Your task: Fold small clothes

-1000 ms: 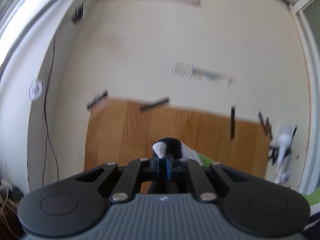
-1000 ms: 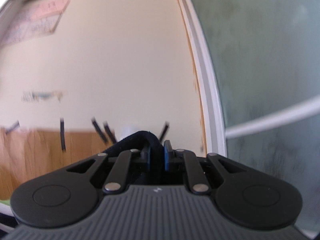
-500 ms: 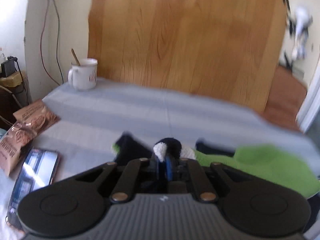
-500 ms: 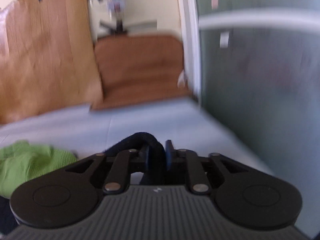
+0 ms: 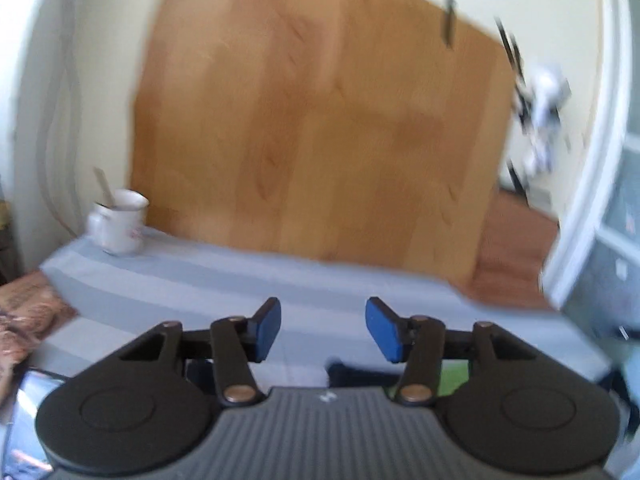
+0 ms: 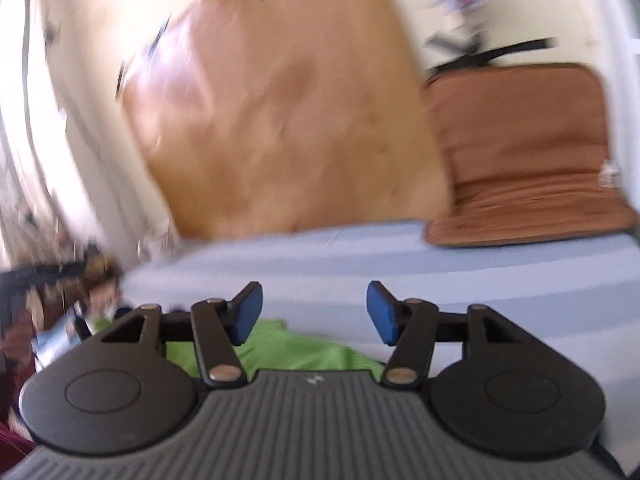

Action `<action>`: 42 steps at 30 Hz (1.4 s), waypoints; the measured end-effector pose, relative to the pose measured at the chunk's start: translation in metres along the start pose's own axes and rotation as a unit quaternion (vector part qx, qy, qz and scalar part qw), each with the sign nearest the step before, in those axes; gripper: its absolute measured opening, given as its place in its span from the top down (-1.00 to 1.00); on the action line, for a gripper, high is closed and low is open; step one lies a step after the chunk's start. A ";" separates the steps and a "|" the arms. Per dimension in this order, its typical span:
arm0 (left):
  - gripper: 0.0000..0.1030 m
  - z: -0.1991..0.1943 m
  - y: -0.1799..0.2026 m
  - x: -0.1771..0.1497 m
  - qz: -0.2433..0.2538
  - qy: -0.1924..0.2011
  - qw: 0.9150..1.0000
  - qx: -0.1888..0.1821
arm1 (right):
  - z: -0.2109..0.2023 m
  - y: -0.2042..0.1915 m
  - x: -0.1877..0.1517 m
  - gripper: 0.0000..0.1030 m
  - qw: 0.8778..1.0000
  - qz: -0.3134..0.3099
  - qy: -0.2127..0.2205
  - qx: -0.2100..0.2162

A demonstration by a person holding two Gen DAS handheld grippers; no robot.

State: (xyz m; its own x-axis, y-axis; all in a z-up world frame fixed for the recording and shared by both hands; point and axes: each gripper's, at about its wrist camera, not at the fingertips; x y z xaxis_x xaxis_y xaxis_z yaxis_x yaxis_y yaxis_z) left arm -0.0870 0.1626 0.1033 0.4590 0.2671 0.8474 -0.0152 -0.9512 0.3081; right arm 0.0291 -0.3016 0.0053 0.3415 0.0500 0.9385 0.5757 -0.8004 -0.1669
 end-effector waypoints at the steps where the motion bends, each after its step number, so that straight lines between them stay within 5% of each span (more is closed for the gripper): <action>1: 0.07 0.015 0.009 -0.006 0.021 -0.026 0.999 -0.003 | 0.019 -0.008 0.001 -0.22 1.000 -0.020 -0.020 0.010; 5: 0.07 0.072 0.035 -0.032 0.083 -0.117 0.990 -0.004 | 0.086 -0.035 -0.004 -0.23 0.987 -0.114 -0.114 0.022; 9: 0.08 0.102 0.049 -0.049 0.139 -0.166 0.976 0.007 | 0.109 -0.053 -0.011 -0.21 0.969 -0.179 -0.168 0.014; 11: 0.32 0.105 0.050 -0.056 0.155 -0.178 0.972 0.013 | 0.106 -0.046 -0.016 0.30 0.965 -0.190 -0.177 0.028; 12: 0.54 0.101 0.053 -0.060 0.164 -0.178 0.970 0.010 | 0.107 -0.043 -0.015 0.93 0.963 -0.197 -0.180 0.035; 13: 0.89 0.098 0.055 -0.062 0.172 -0.188 0.967 -0.001 | 0.103 -0.045 -0.014 0.95 0.962 -0.204 -0.178 0.034; 21: 0.89 0.090 0.074 -0.043 0.192 -0.143 0.971 0.001 | 0.070 -0.032 0.022 0.89 0.977 -0.196 -0.077 0.028; 23: 0.72 0.098 0.073 -0.036 0.193 -0.146 0.970 -0.002 | 0.084 -0.023 0.023 0.74 0.978 -0.181 -0.098 0.042; 24: 0.57 0.103 0.072 -0.035 0.196 -0.153 0.969 -0.015 | 0.091 -0.018 0.021 0.41 0.977 -0.175 -0.114 0.053; 25: 0.21 0.108 0.070 -0.034 0.199 -0.160 0.966 -0.031 | 0.098 -0.015 0.017 0.01 0.976 -0.167 -0.128 0.060; 27: 0.05 0.118 0.070 -0.036 0.210 -0.172 0.960 -0.064 | 0.113 -0.014 0.007 -0.10 0.974 -0.155 -0.149 0.071; 33: 0.11 0.139 0.082 -0.047 0.228 -0.218 0.945 -0.091 | 0.140 -0.025 -0.007 -0.10 0.968 -0.151 -0.179 0.084; 35: 0.46 0.144 0.080 -0.051 0.227 -0.234 0.941 -0.090 | 0.144 -0.023 -0.010 -0.04 0.964 -0.150 -0.194 0.100; 37: 0.76 0.140 0.081 -0.052 0.238 -0.227 0.941 -0.085 | 0.137 -0.026 -0.010 0.70 0.961 -0.165 -0.192 0.113; 42: 0.78 0.128 0.085 -0.036 0.238 -0.200 0.947 -0.083 | 0.103 -0.040 0.013 0.77 0.961 -0.223 -0.132 0.092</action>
Point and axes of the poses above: each gripper's, at about its wrist camera, not at the fingertips, and z roughly the way its jaws point, y to its right, x to its top, and after that the axes turned 7 degrees about -z, right-handed
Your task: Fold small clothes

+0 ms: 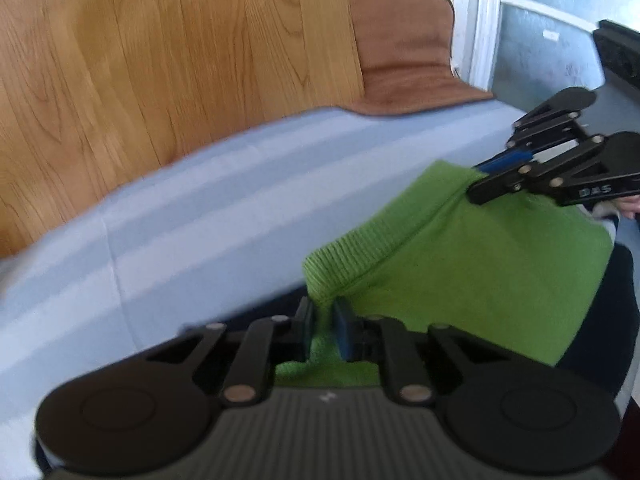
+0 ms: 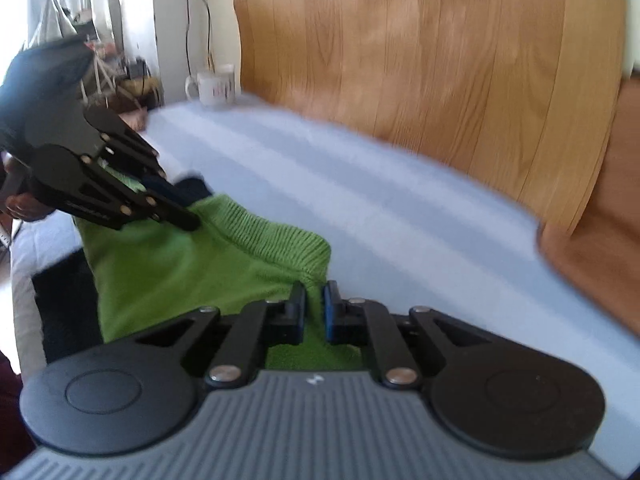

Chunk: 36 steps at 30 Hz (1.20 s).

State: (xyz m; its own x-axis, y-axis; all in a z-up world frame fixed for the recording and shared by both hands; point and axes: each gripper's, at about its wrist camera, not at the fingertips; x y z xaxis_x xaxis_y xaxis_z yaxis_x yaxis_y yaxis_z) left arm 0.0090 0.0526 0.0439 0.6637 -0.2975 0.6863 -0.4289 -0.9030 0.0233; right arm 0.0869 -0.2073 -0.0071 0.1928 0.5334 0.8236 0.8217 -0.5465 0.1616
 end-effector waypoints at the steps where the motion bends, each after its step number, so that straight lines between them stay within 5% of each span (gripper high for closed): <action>1: 0.78 -0.002 -0.001 0.008 0.005 0.012 1.000 0.008 | -0.007 0.002 0.007 0.78 1.000 -0.007 0.013 -0.012; 6: 0.78 -0.006 0.004 0.081 0.027 0.108 0.989 0.100 | -0.006 0.037 0.058 0.78 0.992 -0.024 0.059 -0.111; 9: 0.66 0.020 0.003 0.136 0.007 0.165 0.967 0.196 | 0.023 0.068 0.095 0.76 0.973 -0.035 0.085 -0.212; 11: 0.61 0.040 -0.003 0.160 -0.032 0.163 0.958 0.232 | 0.044 0.089 0.110 0.50 0.961 -0.012 0.085 -0.263; 12: 0.61 0.045 -0.007 0.163 -0.054 0.155 0.958 0.233 | 0.050 0.096 0.112 0.13 0.958 0.002 0.076 -0.278; 16: 0.61 0.023 -0.015 0.117 -0.079 0.143 0.970 0.178 | 0.018 0.098 0.076 0.04 0.967 0.055 0.105 -0.224; 19: 0.57 0.001 -0.012 0.066 -0.075 0.111 0.979 0.150 | -0.018 0.082 0.029 0.04 0.975 0.096 0.084 -0.179; 24: 0.19 -0.040 -0.014 -0.030 -0.107 0.034 0.989 0.097 | -0.080 0.034 -0.051 0.04 0.975 0.168 0.041 -0.137; 30: -0.16 -0.076 -0.025 -0.105 -0.221 -0.008 0.975 0.017 | -0.124 -0.015 -0.121 -0.12 0.944 0.303 0.036 -0.128; 34: -0.31 -0.074 -0.025 -0.123 -0.270 -0.023 0.962 -0.040 | -0.133 -0.040 -0.147 -0.32 0.919 0.377 0.066 -0.097; 36: -0.29 -0.066 -0.017 -0.123 -0.269 -0.029 0.962 -0.045 | -0.124 -0.046 -0.146 -0.32 0.918 0.382 0.068 -0.084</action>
Point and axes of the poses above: each gripper's, at about its wrist camera, not at the fingertips, and z roughly the way its jaws point, y to its right, x to its top, and after that the axes turned 7 degrees about -z, right-handed
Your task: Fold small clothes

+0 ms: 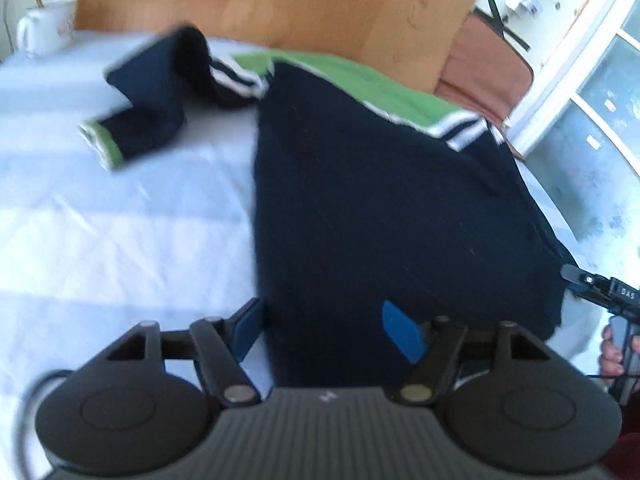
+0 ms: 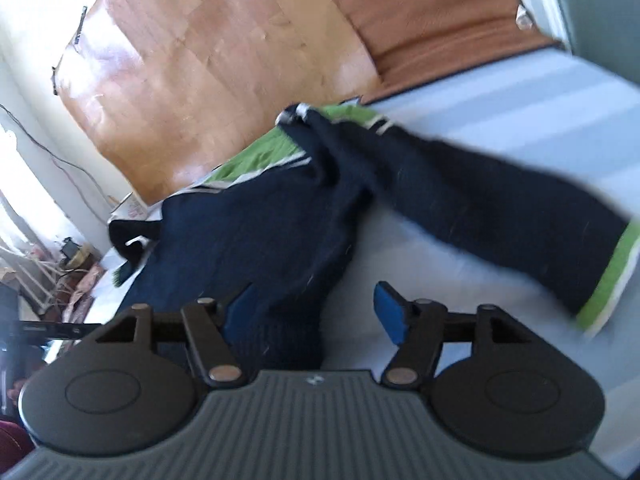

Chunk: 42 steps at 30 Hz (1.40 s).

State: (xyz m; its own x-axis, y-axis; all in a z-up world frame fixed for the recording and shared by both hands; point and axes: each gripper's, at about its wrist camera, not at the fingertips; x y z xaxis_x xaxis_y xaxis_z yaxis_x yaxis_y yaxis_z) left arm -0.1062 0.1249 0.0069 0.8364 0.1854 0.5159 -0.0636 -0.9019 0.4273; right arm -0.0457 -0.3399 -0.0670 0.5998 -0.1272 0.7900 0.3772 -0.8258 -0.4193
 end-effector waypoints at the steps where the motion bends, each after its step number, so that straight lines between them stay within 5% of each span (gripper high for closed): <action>1: -0.20 0.002 0.006 -0.003 0.013 0.011 1.000 0.015 | 0.005 -0.003 -0.003 -0.29 1.000 -0.005 -0.002 0.003; 2: 0.15 0.003 0.012 -0.006 0.025 0.015 0.999 0.031 | 0.013 -0.006 -0.001 -0.18 1.000 -0.011 -0.010 0.003; 3: 0.48 0.003 0.018 -0.008 0.033 0.016 0.998 0.045 | 0.016 -0.010 0.000 0.52 1.000 -0.016 -0.015 0.004; 4: 0.80 0.003 0.021 -0.007 0.033 0.007 0.998 0.052 | 0.018 -0.013 0.002 0.70 0.999 -0.018 -0.024 0.014; 8: 0.86 -0.033 0.023 -0.008 0.024 0.023 0.999 0.042 | -0.014 -0.035 0.016 0.71 0.998 -0.066 -0.009 0.013; 12: 0.86 -0.079 0.021 -0.016 0.031 0.048 0.997 0.043 | -0.044 -0.041 0.012 0.70 0.997 -0.075 -0.018 0.014; 15: 0.76 -0.075 0.018 -0.025 0.036 0.030 0.997 0.064 | -0.037 -0.028 -0.005 0.56 0.998 -0.051 -0.034 0.018; 19: 0.71 -0.063 0.011 -0.022 0.028 0.030 0.994 0.102 | -0.031 0.019 -0.008 0.32 0.997 0.079 0.012 -0.002; 26: 0.36 -0.064 0.020 0.013 0.032 0.094 0.992 0.083 | -0.023 0.075 -0.008 0.25 0.958 0.273 0.069 -0.050; 30: 0.36 -0.035 0.033 0.026 0.035 0.081 0.994 0.063 | -0.019 0.101 -0.025 0.20 0.909 0.395 0.128 -0.031; 32: 0.36 -0.019 0.036 0.034 0.028 0.074 0.996 0.051 | -0.019 0.103 -0.022 0.20 0.894 0.420 0.151 -0.043; 36: 0.36 0.011 0.043 0.047 0.014 0.063 0.997 0.039 | -0.009 0.108 -0.003 0.28 0.899 0.397 0.167 -0.079; 39: 0.36 0.031 0.049 0.050 0.007 0.048 0.998 0.039 | 0.000 0.120 0.012 0.78 0.911 0.361 0.165 -0.109; 42: 0.36 0.042 0.054 0.054 0.015 0.039 0.998 0.050 | -0.010 0.140 0.037 0.82 0.916 0.310 0.211 -0.147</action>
Point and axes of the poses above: each gripper's, at about its wrist camera, not at the fingertips, and z roughly the way its jaws point, y to its right, x to its top, and after that the axes turned 7 degrees about -z, right-handed
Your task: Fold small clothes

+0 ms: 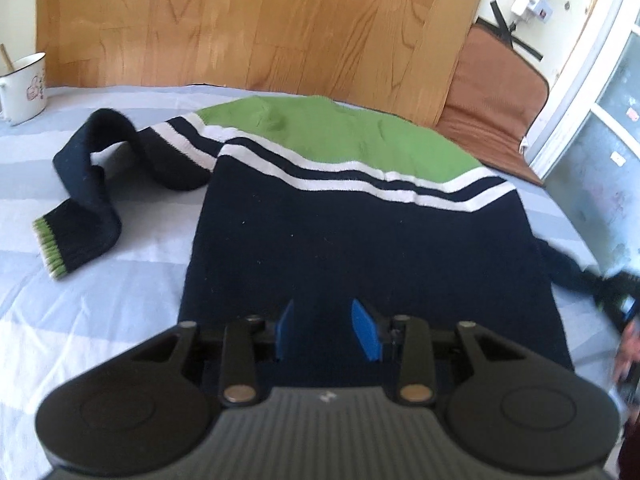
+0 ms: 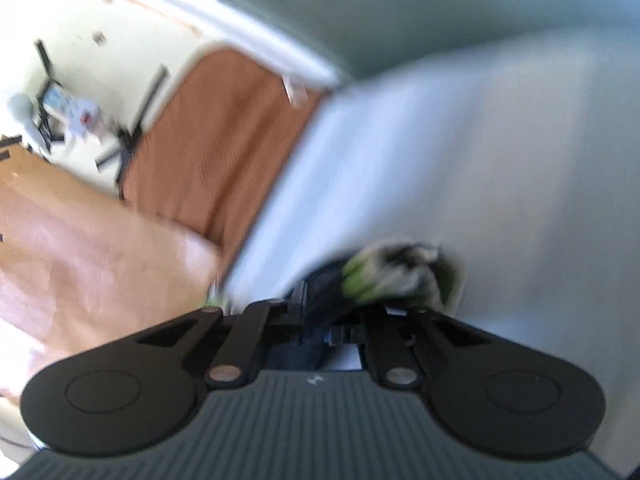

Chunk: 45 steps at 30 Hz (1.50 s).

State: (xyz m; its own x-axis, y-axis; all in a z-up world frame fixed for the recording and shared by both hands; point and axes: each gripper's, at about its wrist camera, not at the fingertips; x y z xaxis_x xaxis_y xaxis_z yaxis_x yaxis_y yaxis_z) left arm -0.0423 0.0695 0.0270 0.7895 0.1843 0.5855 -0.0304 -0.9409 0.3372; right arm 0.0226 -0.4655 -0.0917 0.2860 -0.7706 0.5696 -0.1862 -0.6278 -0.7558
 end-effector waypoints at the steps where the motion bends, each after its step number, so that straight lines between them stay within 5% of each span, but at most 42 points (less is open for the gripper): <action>1: 0.36 0.002 0.001 0.002 0.004 -0.001 1.000 0.004 | 0.000 -0.003 0.017 0.82 0.999 -0.022 0.028 -0.001; 5: 0.36 0.009 0.003 0.009 0.007 -0.001 1.000 0.013 | -0.001 -0.005 0.091 0.82 0.990 -0.053 0.129 0.019; 8: 0.34 0.022 0.002 0.009 -0.001 -0.013 1.000 0.015 | 0.024 0.000 0.116 0.81 0.990 -0.075 0.119 0.029; 12: 0.27 0.027 0.005 0.004 0.004 -0.017 1.000 0.016 | 0.061 0.009 0.107 0.79 0.986 -0.136 0.085 -0.039; 16: -0.04 0.007 -0.009 0.009 -0.002 0.004 1.000 0.015 | 0.059 0.035 0.093 0.75 0.991 -0.098 0.077 -0.040; 23: -0.46 -0.028 -0.081 0.053 -0.128 0.072 0.989 0.017 | 0.042 0.045 0.094 0.78 0.991 -0.069 0.093 -0.073; 25: -0.70 -0.022 -0.096 0.068 -0.157 0.083 0.984 0.004 | 0.037 0.038 0.093 0.79 0.989 -0.077 0.098 -0.078; 28: -0.73 0.002 -0.111 0.091 -0.179 0.085 0.980 0.006 | 0.047 0.000 0.095 0.80 0.987 -0.095 0.112 -0.071; 30: -0.54 0.017 -0.114 0.101 -0.181 0.093 0.978 0.040 | 0.045 -0.022 0.099 0.80 0.986 -0.107 0.116 -0.053; 32: 0.40 0.033 -0.121 0.113 -0.182 0.094 0.976 0.080 | 0.044 -0.053 0.104 0.80 0.984 -0.129 0.122 -0.029; 34: 0.84 0.040 -0.132 0.126 -0.178 0.095 0.974 0.105 | 0.043 -0.086 0.107 0.80 0.980 -0.152 0.125 -0.002; 37: 0.86 0.022 -0.151 0.140 -0.200 0.146 0.963 0.111 | 0.048 -0.151 0.104 0.80 0.969 -0.203 0.131 0.048; 39: 0.85 0.005 -0.161 0.141 -0.227 0.168 0.957 0.068 | 0.061 -0.200 0.099 0.80 0.957 -0.242 0.131 0.088; 43: 0.74 0.002 -0.151 0.127 -0.212 0.171 0.960 0.069 | 0.098 -0.293 0.044 0.78 0.916 -0.353 0.097 0.163; 45: 0.43 0.005 -0.146 0.117 -0.203 0.159 0.964 0.066 | 0.124 -0.326 -0.006 0.74 0.887 -0.418 0.049 0.189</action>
State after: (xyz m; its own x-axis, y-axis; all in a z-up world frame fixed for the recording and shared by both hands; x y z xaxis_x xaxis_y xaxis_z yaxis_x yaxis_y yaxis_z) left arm 0.0577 0.2267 0.0422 0.4919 0.6031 0.6279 0.3369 -0.7969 0.5015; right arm 0.1977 -0.2422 0.1111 0.0880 -0.0703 0.9936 0.3867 -0.9169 -0.0991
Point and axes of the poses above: each gripper's, at about its wrist camera, not at the fingertips, and z roughly the way its jaws point, y to its right, x to its top, and after that the axes turned 7 degrees about -z, right-handed
